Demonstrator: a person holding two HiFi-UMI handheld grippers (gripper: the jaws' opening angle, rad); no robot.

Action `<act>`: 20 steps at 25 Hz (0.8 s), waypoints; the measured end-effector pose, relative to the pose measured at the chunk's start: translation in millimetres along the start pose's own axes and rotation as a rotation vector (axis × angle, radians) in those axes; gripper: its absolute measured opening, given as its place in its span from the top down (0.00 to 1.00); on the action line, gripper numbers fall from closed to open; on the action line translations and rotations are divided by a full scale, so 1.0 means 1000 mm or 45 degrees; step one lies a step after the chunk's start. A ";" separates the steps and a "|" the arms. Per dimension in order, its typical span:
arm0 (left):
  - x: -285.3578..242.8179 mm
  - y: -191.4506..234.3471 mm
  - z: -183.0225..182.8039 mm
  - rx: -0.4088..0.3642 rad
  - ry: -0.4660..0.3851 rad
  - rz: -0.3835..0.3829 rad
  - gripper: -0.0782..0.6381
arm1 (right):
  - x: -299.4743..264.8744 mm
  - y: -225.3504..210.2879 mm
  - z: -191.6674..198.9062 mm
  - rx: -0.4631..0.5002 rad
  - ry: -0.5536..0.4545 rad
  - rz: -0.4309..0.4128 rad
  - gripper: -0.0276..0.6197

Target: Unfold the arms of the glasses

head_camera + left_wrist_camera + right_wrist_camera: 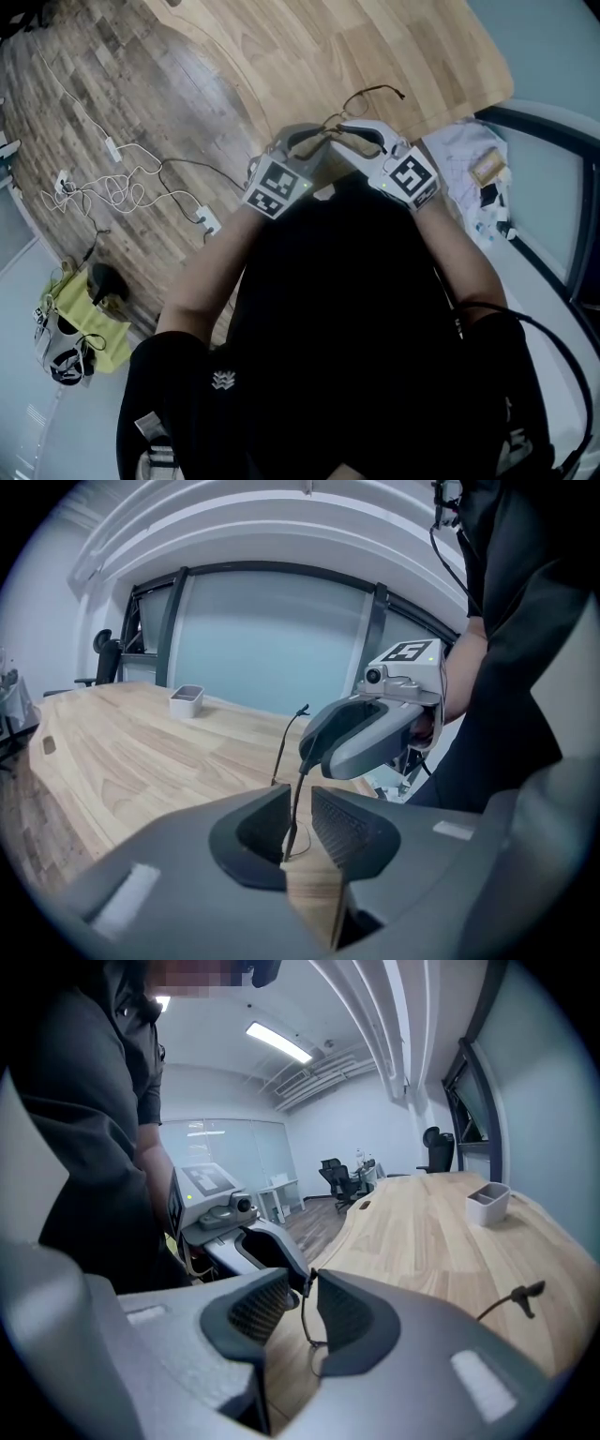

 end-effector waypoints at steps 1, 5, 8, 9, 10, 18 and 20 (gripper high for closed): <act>0.004 0.000 0.000 -0.002 -0.004 0.001 0.78 | -0.001 0.001 -0.002 0.003 -0.002 -0.003 0.82; 0.025 -0.002 0.004 -0.013 0.004 -0.012 0.77 | -0.004 0.005 -0.005 0.005 -0.006 -0.009 0.82; 0.039 0.003 0.012 0.019 0.007 -0.055 0.77 | -0.006 0.009 -0.006 0.001 -0.003 -0.018 0.82; 0.043 0.005 0.014 0.031 0.007 -0.072 0.77 | -0.006 0.012 -0.006 0.007 -0.001 -0.024 0.82; 0.045 0.008 0.015 0.040 0.007 -0.088 0.77 | -0.006 0.015 -0.007 0.013 0.001 -0.033 0.82; 0.053 0.027 0.006 0.049 -0.037 -0.188 0.77 | -0.009 0.030 -0.008 0.015 -0.010 -0.082 0.82; 0.054 0.032 -0.001 0.051 -0.065 -0.223 0.77 | -0.006 0.031 -0.012 0.073 -0.025 -0.087 0.82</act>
Point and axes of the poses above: the fingertips, and each gripper's own axes: x backward along the fingers, y to its left, z out of its underside, the point moved 8 cm from there along x, backward along the fingers, and after that the axes turned 8 degrees about -x, right-handed, at the moved point
